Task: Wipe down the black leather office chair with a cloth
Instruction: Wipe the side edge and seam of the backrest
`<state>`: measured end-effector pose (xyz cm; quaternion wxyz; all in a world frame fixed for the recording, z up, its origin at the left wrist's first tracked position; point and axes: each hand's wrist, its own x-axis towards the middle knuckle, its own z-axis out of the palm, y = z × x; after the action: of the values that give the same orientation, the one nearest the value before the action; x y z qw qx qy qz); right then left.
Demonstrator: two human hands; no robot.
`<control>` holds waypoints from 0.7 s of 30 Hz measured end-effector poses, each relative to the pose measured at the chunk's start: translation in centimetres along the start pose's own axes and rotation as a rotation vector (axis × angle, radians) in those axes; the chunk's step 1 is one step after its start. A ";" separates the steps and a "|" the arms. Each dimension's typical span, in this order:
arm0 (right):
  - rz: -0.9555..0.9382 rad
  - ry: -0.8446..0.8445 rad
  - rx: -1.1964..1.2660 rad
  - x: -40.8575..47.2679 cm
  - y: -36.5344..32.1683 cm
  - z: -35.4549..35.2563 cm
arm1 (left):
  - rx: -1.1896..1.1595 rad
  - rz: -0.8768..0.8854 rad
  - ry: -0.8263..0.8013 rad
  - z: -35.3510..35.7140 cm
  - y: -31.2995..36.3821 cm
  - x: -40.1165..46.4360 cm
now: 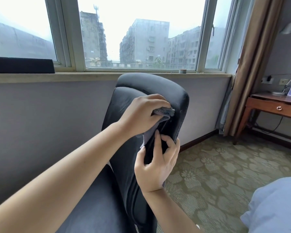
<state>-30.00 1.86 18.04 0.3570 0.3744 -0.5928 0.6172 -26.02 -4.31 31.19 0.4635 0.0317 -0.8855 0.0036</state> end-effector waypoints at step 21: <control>0.001 0.014 -0.013 -0.1 0.5 0.8 | -0.093 -0.117 -0.003 0.4 -2.7 -0.5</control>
<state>-30.38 1.00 17.76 0.3631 0.3676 -0.5945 0.6162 -25.90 -7.02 30.43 0.4627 0.0619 -0.8820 -0.0645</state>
